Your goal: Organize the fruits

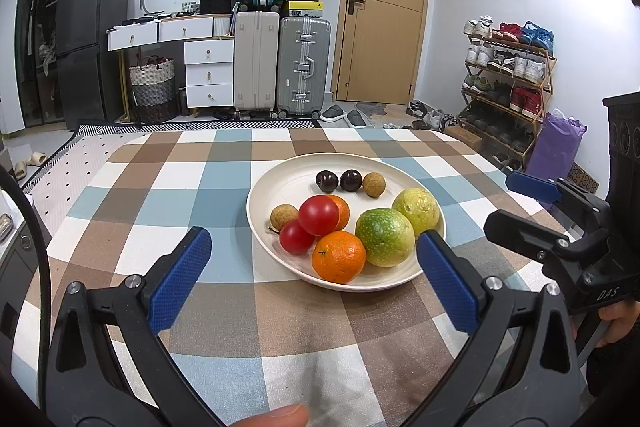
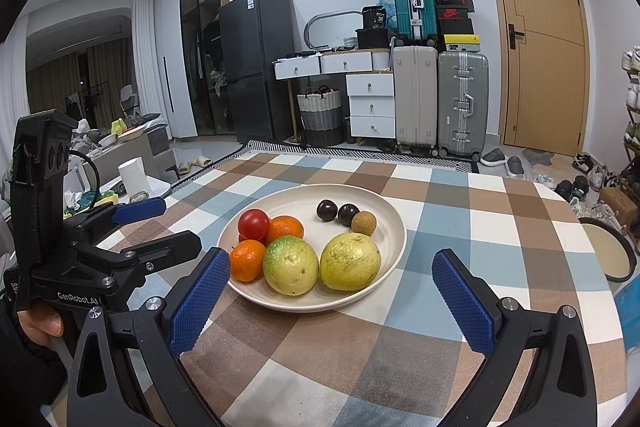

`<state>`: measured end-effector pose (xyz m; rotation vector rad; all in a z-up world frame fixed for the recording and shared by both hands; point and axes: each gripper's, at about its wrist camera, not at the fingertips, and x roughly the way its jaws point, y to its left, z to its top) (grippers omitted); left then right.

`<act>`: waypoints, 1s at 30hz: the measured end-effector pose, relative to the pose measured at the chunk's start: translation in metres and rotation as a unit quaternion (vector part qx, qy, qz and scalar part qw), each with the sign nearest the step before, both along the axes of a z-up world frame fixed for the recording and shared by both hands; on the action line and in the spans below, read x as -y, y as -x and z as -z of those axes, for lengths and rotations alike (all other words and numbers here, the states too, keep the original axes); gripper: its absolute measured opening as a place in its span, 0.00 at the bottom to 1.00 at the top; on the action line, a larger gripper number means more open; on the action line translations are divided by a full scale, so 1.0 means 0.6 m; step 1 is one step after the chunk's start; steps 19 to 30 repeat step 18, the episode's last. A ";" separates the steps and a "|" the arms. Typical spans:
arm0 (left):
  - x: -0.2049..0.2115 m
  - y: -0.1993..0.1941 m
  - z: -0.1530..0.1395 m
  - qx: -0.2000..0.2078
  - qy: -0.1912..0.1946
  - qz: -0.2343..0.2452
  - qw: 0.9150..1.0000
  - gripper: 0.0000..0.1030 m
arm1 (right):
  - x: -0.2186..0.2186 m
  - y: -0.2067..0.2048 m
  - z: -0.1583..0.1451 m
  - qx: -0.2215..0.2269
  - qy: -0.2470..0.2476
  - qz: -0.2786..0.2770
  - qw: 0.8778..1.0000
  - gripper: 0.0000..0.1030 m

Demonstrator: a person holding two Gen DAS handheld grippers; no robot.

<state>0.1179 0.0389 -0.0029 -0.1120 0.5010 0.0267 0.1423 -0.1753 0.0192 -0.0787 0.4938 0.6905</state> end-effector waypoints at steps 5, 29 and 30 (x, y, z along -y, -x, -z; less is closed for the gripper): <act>0.000 0.000 0.000 0.000 0.000 0.001 1.000 1.00 | 0.000 0.000 0.000 0.000 0.000 0.000 1.000 1.00; 0.001 0.000 0.001 0.000 0.003 -0.002 1.000 1.00 | -0.002 0.000 0.001 -0.001 0.000 0.000 1.000 1.00; 0.001 0.000 0.001 0.000 0.003 -0.002 1.000 1.00 | -0.002 0.000 0.001 -0.001 0.000 0.000 1.000 1.00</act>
